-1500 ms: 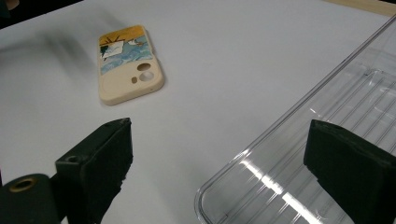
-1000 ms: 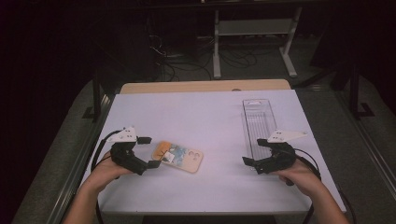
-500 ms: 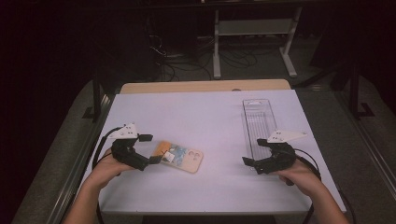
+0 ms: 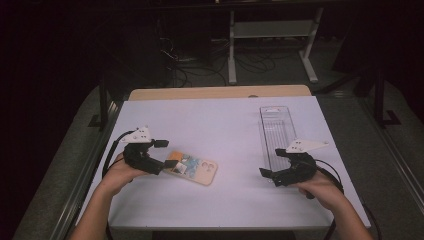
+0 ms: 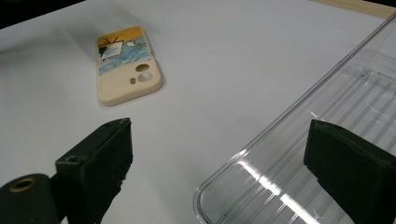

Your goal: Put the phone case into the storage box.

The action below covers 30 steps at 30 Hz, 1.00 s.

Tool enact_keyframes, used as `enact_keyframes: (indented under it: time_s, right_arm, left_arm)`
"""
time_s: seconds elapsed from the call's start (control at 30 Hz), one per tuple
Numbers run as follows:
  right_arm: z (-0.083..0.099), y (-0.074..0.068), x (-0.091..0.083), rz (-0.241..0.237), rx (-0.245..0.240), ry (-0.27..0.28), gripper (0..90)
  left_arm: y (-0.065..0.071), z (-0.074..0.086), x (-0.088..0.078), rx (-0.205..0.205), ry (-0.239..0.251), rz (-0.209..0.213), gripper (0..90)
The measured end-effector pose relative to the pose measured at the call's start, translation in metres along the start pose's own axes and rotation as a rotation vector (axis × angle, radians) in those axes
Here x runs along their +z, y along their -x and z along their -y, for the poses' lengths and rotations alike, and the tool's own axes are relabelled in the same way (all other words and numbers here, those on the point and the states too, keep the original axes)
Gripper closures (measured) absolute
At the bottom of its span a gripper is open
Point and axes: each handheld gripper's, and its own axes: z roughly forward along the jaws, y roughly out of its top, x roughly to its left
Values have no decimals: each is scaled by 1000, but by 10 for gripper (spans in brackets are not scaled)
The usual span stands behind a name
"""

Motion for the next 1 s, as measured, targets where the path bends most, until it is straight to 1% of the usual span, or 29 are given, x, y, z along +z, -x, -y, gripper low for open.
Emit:
enact_keyframes:
  time_s: [0.1, 0.2, 0.23, 0.47, 0.5, 0.53, 0.6, 0.63, 0.7, 0.73, 0.77, 0.83, 0.87, 1.0]
  right_arm:
    - [0, 0, 0, 1, -3, -1, 75]
    - [0, 0, 0, 1, -5, 0, 75]
    - [0, 0, 0, 0, -7, -1, 75]
    - [0, 0, 0, 0, -9, 0, 75]
    - [0, 0, 0, 0, -10, 0, 75]
    - [0, 0, 0, 0, -10, 0, 75]
    - [0, 0, 0, -1, -10, 0, 75]
    - [0, 0, 0, -2, -9, 0, 75]
    - [0, 0, 0, -3, -9, -1, 75]
    - [0, 0, 0, -3, -9, -1, 75]
    - [0, 0, 0, -2, -10, -1, 75]
    - [1, -1, 0, -1, -11, -1, 75]
    - [0, -1, 0, -1, -9, -1, 75]
    - [0, 0, 0, -1, -11, -1, 75]
  left_arm:
    - [-3, -2, 2, 3, 4, 2, 229]
    - [-7, -4, 5, -4, 9, -6, 247]
    - [-9, -5, 7, 1, 6, -9, 268]
    - [-16, -6, 15, 5, 2, -26, 385]
    - [-17, -6, 17, -4, 1, -29, 399]
    - [-17, -6, 17, -4, 1, -29, 413]
    - [-19, -5, 20, -12, -1, -35, 453]
    - [-22, -4, 23, -3, -4, -41, 474]
    - [-23, -4, 24, -1, -10, -48, 526]
    - [-23, -3, 26, -5, -12, -48, 526]
    - [-25, -2, 29, -2, -22, -55, 578]
    - [-28, -1, 31, -6, -30, -59, 625]
    - [-30, -1, 33, 2, -37, -64, 645]
    - [-34, 1, 36, 0, -54, -72, 735]
